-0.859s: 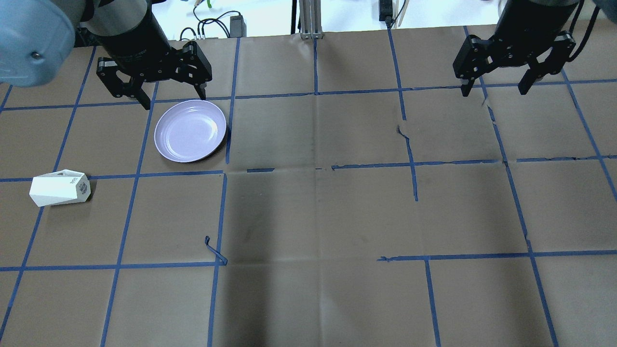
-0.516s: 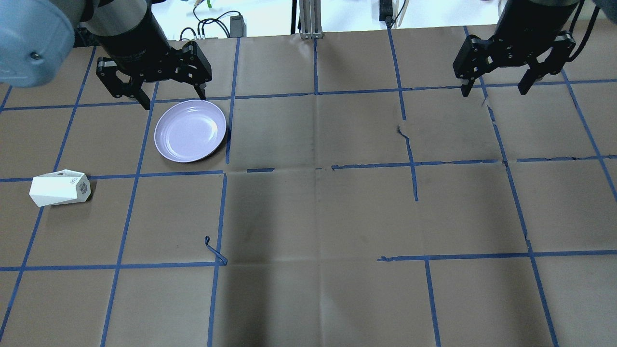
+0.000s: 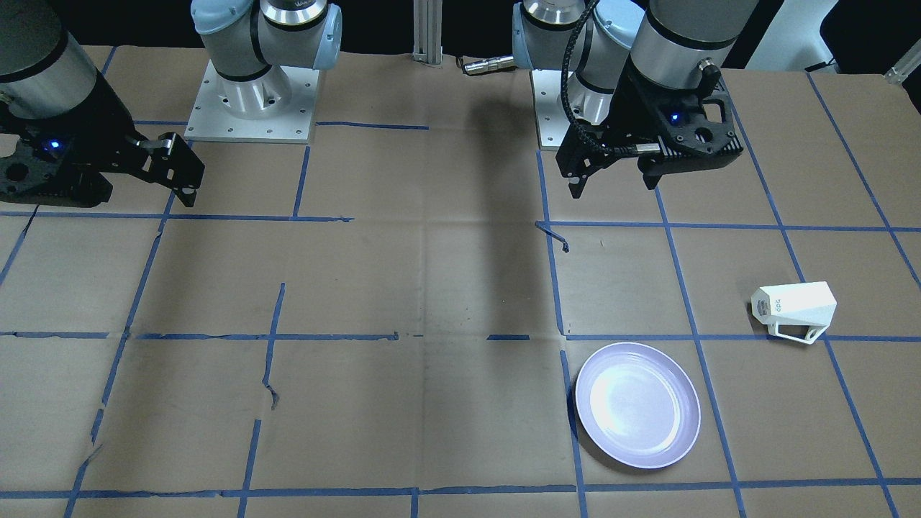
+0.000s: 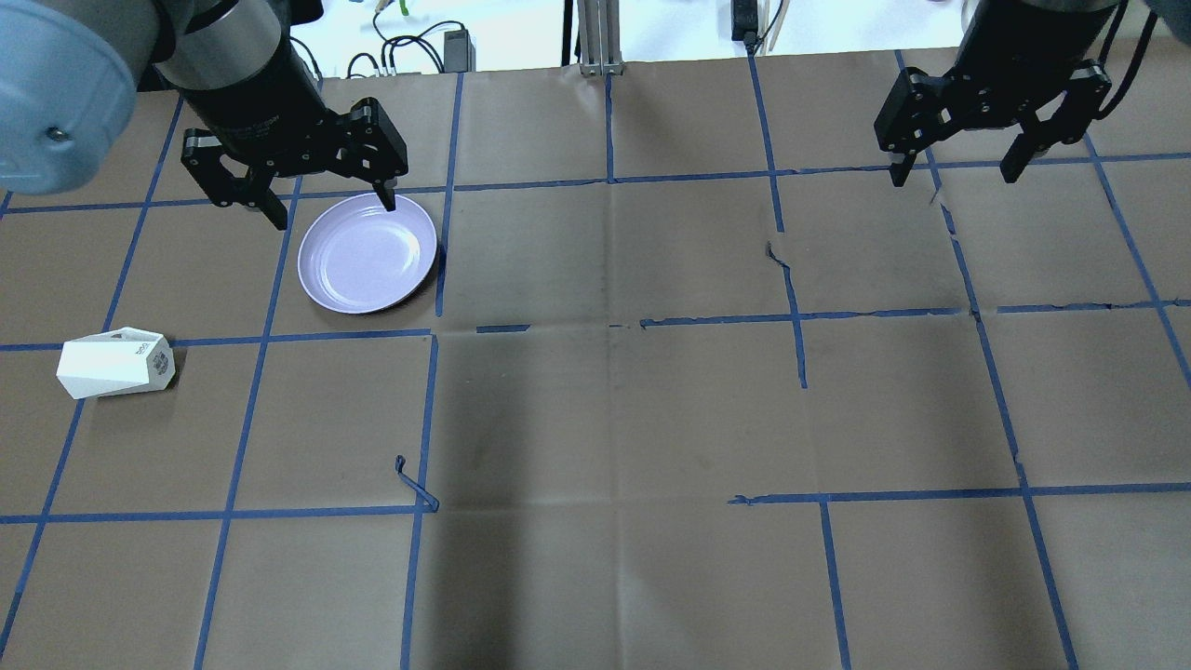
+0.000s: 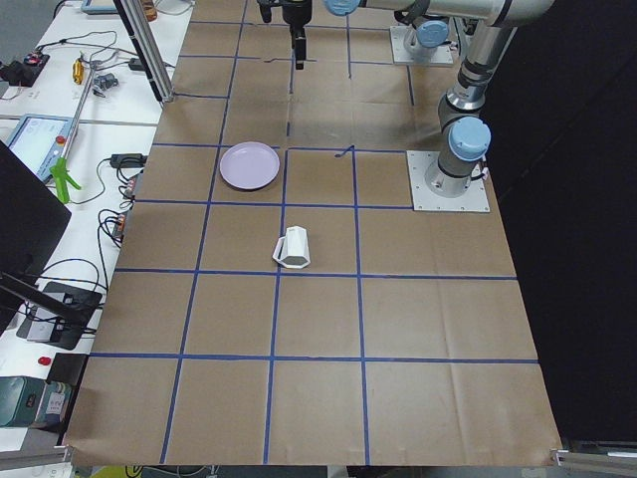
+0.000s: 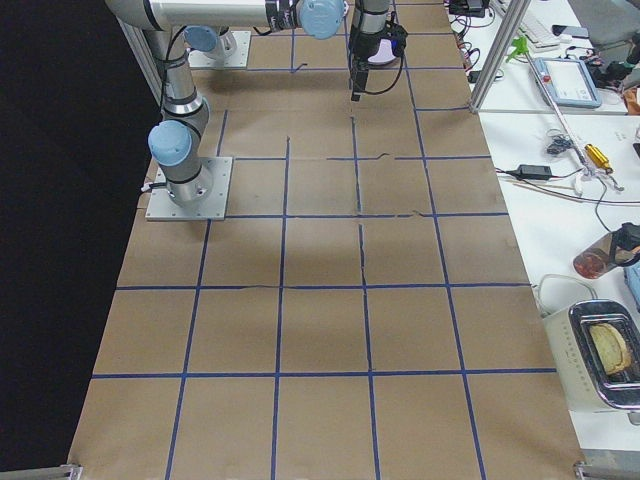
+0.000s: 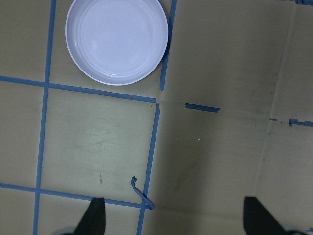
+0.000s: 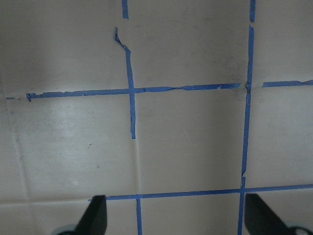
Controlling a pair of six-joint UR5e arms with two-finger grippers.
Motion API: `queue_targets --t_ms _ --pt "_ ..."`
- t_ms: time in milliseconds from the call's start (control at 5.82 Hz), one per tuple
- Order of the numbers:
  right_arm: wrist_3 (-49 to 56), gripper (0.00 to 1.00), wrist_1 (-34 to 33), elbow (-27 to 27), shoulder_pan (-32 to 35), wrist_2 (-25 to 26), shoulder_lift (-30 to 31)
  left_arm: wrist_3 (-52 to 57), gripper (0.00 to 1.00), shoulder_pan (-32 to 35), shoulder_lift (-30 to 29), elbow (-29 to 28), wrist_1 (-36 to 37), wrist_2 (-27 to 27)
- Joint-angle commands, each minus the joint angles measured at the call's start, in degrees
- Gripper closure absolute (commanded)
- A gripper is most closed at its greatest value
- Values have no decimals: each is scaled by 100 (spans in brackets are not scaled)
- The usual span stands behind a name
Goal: Flip cup and place on plate
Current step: 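Raise the left gripper away from the plate and swing toward the cup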
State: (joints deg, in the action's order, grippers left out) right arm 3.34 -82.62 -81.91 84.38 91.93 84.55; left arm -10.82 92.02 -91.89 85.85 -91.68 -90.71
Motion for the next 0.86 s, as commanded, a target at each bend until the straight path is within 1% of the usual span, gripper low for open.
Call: queue_targets --t_ms 0,172,344,516,688 --pt "0 0 0 0 0 0 0 820 1 -697 -65 -138 1 18" --pt "0 0 0 0 0 0 0 1688 1 -1695 -144 -183 10 70" --pt "0 0 0 0 0 0 0 3072 1 -2714 -293 -227 19 254" --pt "0 0 0 0 0 0 0 4486 1 -3603 -521 -366 19 255" --pt "0 0 0 0 0 0 0 5649 1 -4369 -871 -611 28 229"
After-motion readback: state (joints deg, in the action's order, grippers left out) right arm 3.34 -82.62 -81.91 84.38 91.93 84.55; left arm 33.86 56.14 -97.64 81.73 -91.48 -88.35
